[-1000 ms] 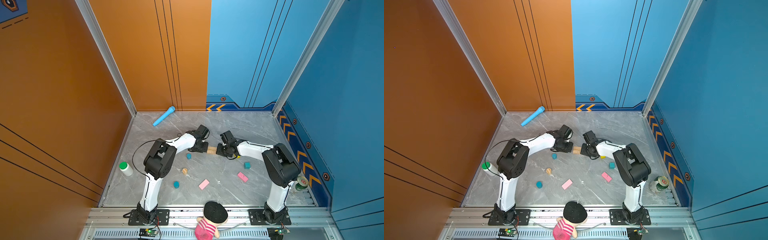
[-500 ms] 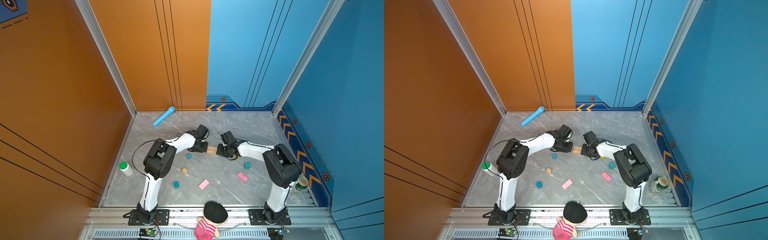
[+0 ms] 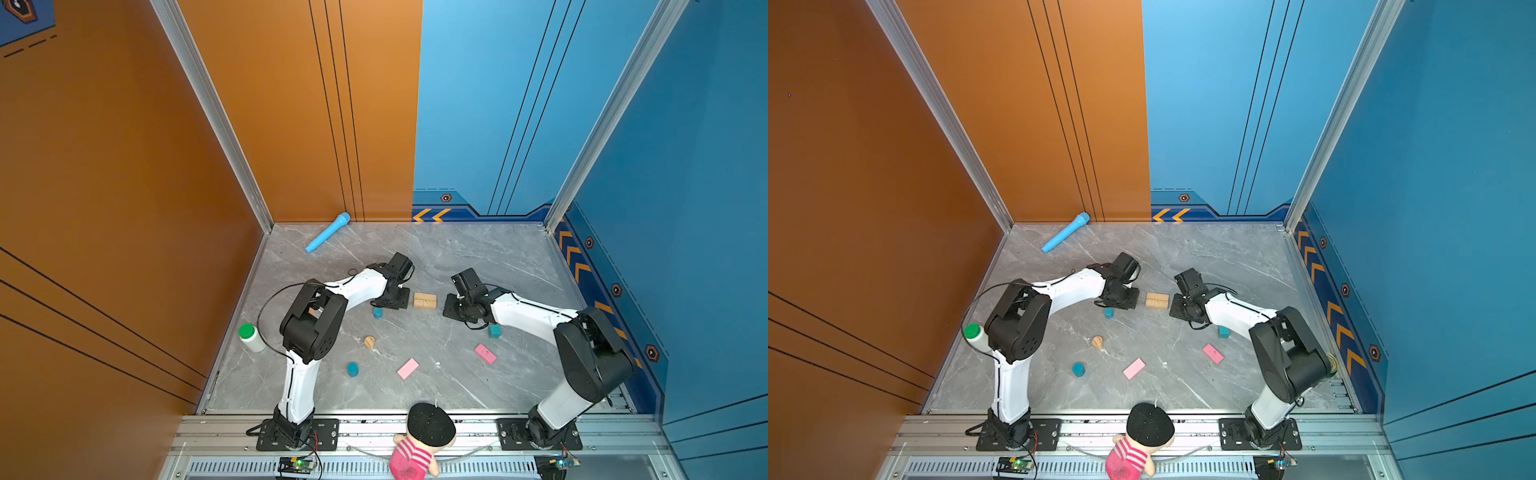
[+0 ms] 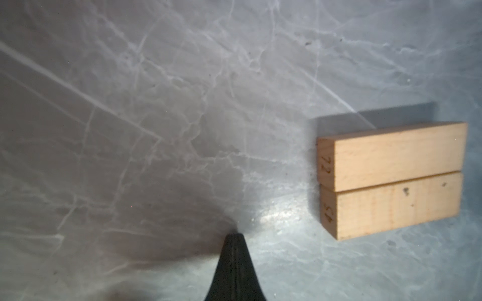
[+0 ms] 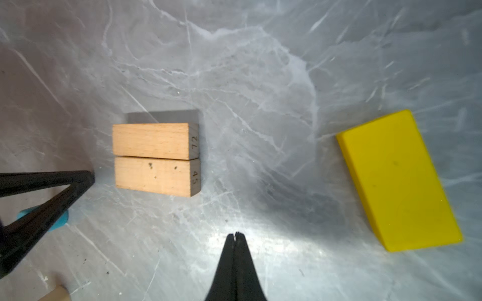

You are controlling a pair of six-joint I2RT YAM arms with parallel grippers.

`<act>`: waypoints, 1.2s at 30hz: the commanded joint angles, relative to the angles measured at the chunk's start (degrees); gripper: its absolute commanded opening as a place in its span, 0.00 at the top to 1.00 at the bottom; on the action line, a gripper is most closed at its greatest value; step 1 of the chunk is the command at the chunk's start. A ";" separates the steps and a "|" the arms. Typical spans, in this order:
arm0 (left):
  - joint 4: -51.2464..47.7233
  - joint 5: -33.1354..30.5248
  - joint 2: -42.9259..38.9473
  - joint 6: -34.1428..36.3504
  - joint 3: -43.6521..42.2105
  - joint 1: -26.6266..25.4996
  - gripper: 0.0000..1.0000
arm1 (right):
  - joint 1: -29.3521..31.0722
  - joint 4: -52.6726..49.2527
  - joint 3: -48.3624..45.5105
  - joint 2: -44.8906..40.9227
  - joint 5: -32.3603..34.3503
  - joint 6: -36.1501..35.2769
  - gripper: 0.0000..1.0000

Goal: Build the wood block tower
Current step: 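Open both grippers and lift them away from the wooden blocks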

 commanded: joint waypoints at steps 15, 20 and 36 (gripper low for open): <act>0.06 -4.05 -15.58 -0.38 -8.44 -2.69 1.00 | 5.60 -21.03 -2.60 -21.66 5.94 -6.23 0.82; 2.24 -4.60 -20.86 -0.72 -11.59 -2.74 1.00 | 12.77 -21.56 -2.14 -20.43 6.79 -4.51 0.64; 3.07 -8.35 -35.98 -1.21 -20.07 -0.69 1.00 | 30.18 -24.29 11.00 -0.54 8.59 -1.25 0.33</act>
